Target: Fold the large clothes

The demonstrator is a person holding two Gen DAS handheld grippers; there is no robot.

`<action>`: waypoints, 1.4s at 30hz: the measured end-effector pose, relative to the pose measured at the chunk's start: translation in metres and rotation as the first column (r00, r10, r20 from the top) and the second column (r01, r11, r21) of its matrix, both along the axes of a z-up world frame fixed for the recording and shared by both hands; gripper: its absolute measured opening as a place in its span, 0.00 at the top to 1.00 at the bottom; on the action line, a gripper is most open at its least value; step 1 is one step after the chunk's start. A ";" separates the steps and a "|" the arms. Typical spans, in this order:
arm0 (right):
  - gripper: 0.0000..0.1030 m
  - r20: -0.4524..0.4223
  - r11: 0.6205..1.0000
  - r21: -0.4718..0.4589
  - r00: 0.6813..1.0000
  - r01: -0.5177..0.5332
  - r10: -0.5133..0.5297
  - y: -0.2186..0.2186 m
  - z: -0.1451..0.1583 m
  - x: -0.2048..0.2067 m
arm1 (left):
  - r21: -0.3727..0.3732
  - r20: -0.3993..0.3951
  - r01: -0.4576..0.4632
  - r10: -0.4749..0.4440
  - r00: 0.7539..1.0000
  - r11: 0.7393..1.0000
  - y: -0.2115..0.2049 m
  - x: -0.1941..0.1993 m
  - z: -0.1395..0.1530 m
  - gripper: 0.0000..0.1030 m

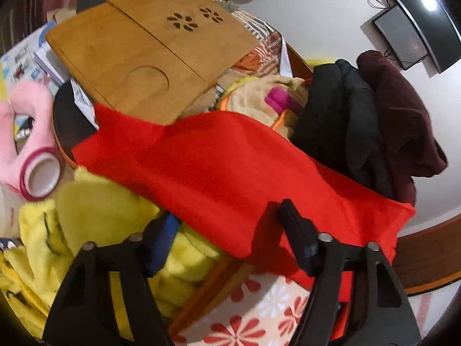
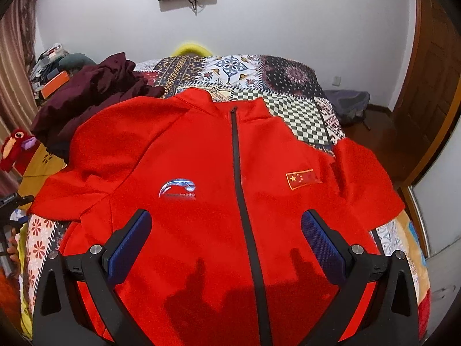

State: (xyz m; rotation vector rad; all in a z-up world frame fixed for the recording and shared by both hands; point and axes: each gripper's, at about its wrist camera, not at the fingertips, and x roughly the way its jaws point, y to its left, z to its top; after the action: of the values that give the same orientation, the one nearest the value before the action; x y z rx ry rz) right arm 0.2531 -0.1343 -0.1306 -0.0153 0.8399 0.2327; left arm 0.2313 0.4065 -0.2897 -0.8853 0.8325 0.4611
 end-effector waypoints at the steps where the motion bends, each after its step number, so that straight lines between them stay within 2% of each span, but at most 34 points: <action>1: 0.00 -0.001 1.000 0.001 1.000 0.000 0.000 -0.001 0.000 0.000 | 0.023 -0.015 -0.011 0.011 1.000 1.000 0.001 0.002 0.000 0.45; 4: 0.00 0.009 1.000 -0.006 1.000 0.000 0.000 -0.001 0.005 -0.001 | 0.079 -0.036 -0.011 0.014 0.999 0.997 -0.003 0.006 0.004 0.51; 8: 0.00 0.037 1.000 -0.014 0.999 -0.001 0.002 -0.004 0.011 -0.004 | 0.151 -0.073 -0.016 0.028 0.997 0.988 -0.011 0.006 0.016 0.79; 10: 0.00 0.042 1.000 -0.007 0.999 0.000 0.000 -0.007 0.013 -0.005 | 0.149 -0.083 -0.019 0.032 0.996 0.989 -0.009 0.004 0.019 0.84; 12: 0.00 0.041 1.000 0.002 0.999 0.003 -0.003 -0.008 0.015 -0.006 | 0.148 -0.094 -0.022 0.036 0.995 0.989 -0.009 0.003 0.021 0.95; 14: 0.00 0.043 1.000 0.012 0.999 0.003 -0.004 -0.011 0.016 -0.008 | 0.158 -0.065 -0.013 0.023 0.998 0.987 -0.013 -0.001 0.032 0.97; 15: 0.00 0.045 1.000 0.013 0.999 0.006 -0.006 -0.012 0.017 -0.009 | 0.195 -0.051 -0.005 0.016 0.999 0.981 -0.018 -0.002 0.043 0.98; 21: 0.00 0.050 0.999 0.024 0.998 0.024 -0.025 -0.022 0.019 -0.013 | 0.392 0.030 0.058 -0.076 0.997 0.918 -0.061 0.008 0.110 0.98; 24: 0.00 0.059 0.999 0.033 0.998 0.034 -0.036 -0.029 0.021 -0.015 | 0.451 0.090 0.078 -0.133 0.987 0.889 -0.085 0.010 0.141 0.98; 28: 0.00 0.071 0.997 0.059 0.996 0.045 -0.049 -0.037 0.026 -0.016 | 0.508 0.172 0.129 -0.247 0.954 0.852 -0.130 0.023 0.182 0.98; 31: 0.00 0.096 0.996 0.064 0.994 0.056 -0.062 -0.039 0.030 -0.017 | 0.541 0.216 0.178 -0.341 0.915 0.822 -0.171 0.039 0.205 0.98; 33: 0.00 0.113 0.996 0.055 0.991 0.067 -0.073 -0.041 0.032 -0.017 | 0.554 0.242 0.225 -0.414 0.877 0.802 -0.201 0.050 0.218 0.98; 34: 0.00 0.116 0.997 0.044 0.991 0.064 -0.069 -0.042 0.033 -0.017 | 0.556 0.248 0.241 -0.436 0.865 0.795 -0.210 0.054 0.221 0.98; 36: 0.00 0.126 0.997 0.038 0.989 0.067 -0.071 -0.045 0.033 -0.017 | 0.572 0.251 0.295 -0.505 0.826 0.766 -0.241 0.068 0.226 0.98; 37: 0.00 0.127 0.997 0.037 0.989 0.067 -0.071 -0.047 0.033 -0.016 | 0.576 0.249 0.309 -0.522 0.816 0.757 -0.250 0.072 0.227 0.98; 38: 0.00 0.127 0.997 0.038 0.989 0.068 -0.072 -0.048 0.032 -0.016 | 0.579 0.241 0.341 -0.554 0.797 0.741 -0.266 0.082 0.225 0.98; 42: 0.00 0.118 0.997 0.039 0.990 0.069 -0.073 -0.054 0.028 -0.014 | 0.553 0.201 0.449 -0.635 0.746 0.702 -0.312 0.110 0.211 0.98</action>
State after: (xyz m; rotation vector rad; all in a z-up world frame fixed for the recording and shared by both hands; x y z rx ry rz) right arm 0.2388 -0.1882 -0.1030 0.0331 0.7162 0.1780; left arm 0.3412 0.0948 -0.0791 -0.2103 0.5455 -0.0623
